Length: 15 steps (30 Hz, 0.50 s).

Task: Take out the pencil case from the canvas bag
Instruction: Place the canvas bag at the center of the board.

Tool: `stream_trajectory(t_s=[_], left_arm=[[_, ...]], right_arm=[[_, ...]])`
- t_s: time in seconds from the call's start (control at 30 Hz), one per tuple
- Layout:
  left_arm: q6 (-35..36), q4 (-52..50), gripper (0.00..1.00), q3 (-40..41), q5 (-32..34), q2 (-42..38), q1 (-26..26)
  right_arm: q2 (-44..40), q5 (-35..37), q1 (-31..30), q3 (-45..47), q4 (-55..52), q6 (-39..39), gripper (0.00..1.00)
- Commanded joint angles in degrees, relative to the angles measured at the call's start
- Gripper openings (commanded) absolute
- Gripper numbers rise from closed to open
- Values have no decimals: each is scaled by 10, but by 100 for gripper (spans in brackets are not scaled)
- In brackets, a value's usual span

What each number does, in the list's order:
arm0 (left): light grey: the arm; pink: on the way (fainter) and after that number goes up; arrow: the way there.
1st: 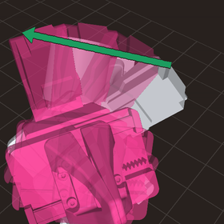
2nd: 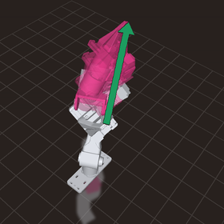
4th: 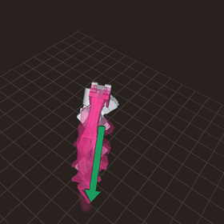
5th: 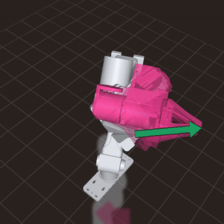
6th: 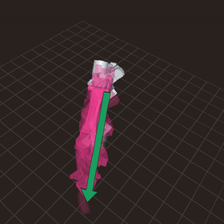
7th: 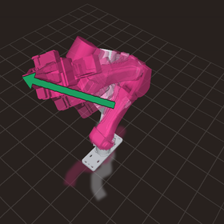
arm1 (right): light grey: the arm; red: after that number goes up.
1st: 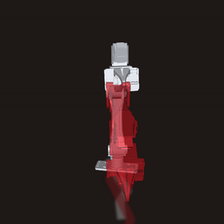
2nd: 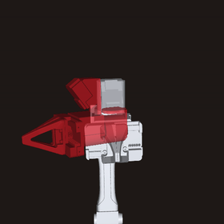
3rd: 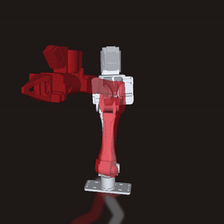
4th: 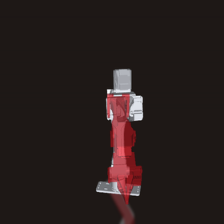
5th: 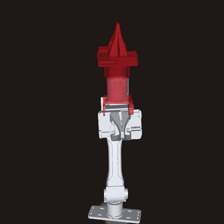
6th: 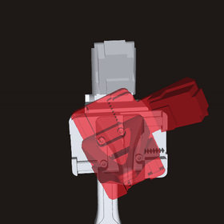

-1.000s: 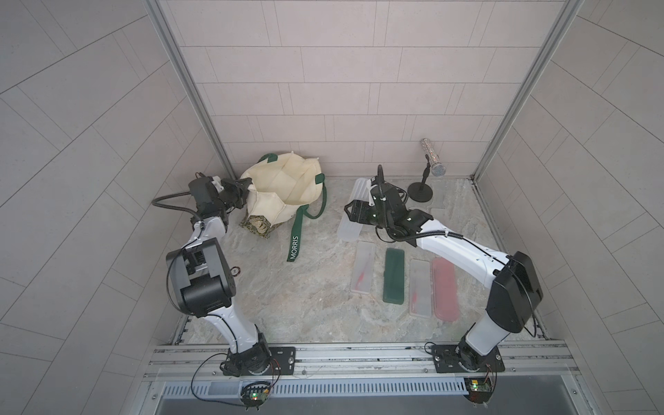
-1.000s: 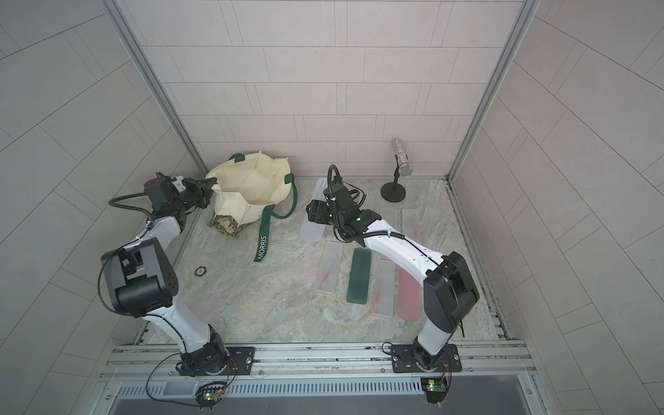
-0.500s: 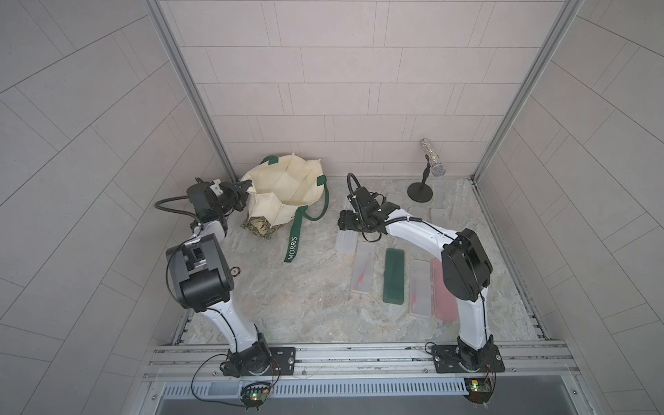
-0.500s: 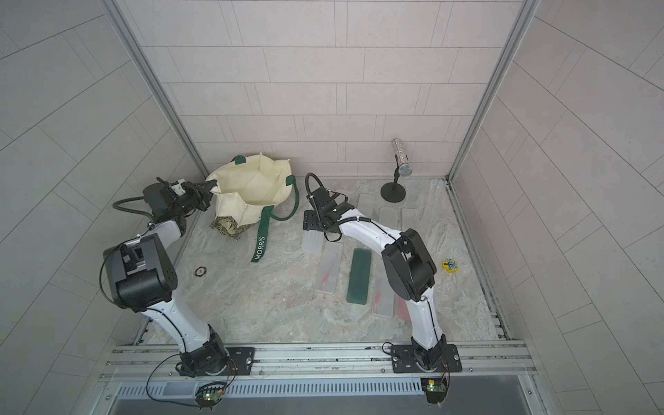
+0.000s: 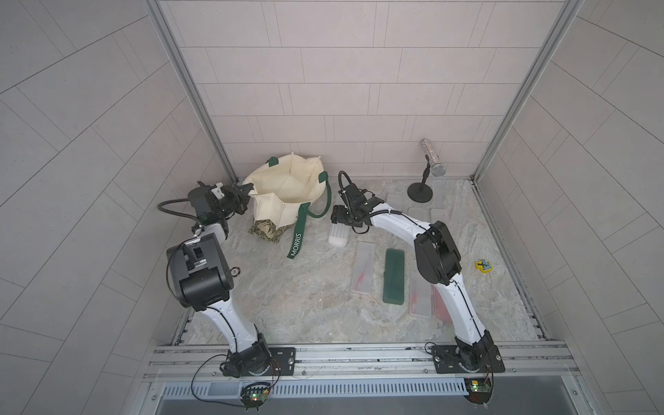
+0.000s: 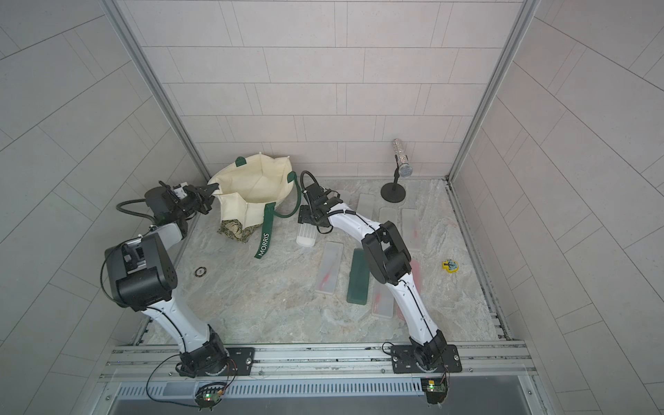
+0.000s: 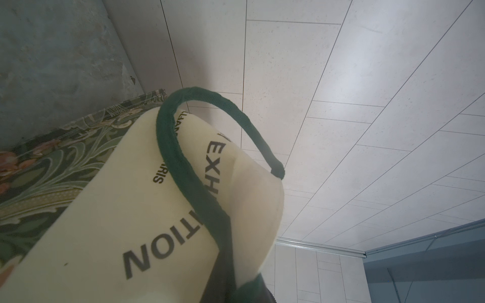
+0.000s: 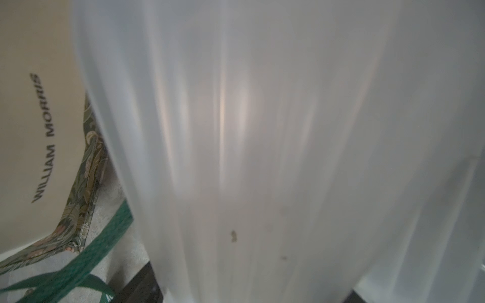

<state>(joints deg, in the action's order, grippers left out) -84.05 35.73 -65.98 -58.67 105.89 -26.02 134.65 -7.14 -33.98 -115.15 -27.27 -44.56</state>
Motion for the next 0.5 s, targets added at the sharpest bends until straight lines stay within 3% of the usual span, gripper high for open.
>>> stream_trajectory(t_s=[0.0,0.3,0.47], left_arm=[[0,26,0,0,-8,6,-7],[30,0,0,1,-1,11,-6],[127,-110,0,-5,15,-3,-5]], right_arm=[[35,-4,16,-34,-3,-18,61],[85,-16,37,-78,-1,-30,64],[106,-49,43,-107,11,-38,72]])
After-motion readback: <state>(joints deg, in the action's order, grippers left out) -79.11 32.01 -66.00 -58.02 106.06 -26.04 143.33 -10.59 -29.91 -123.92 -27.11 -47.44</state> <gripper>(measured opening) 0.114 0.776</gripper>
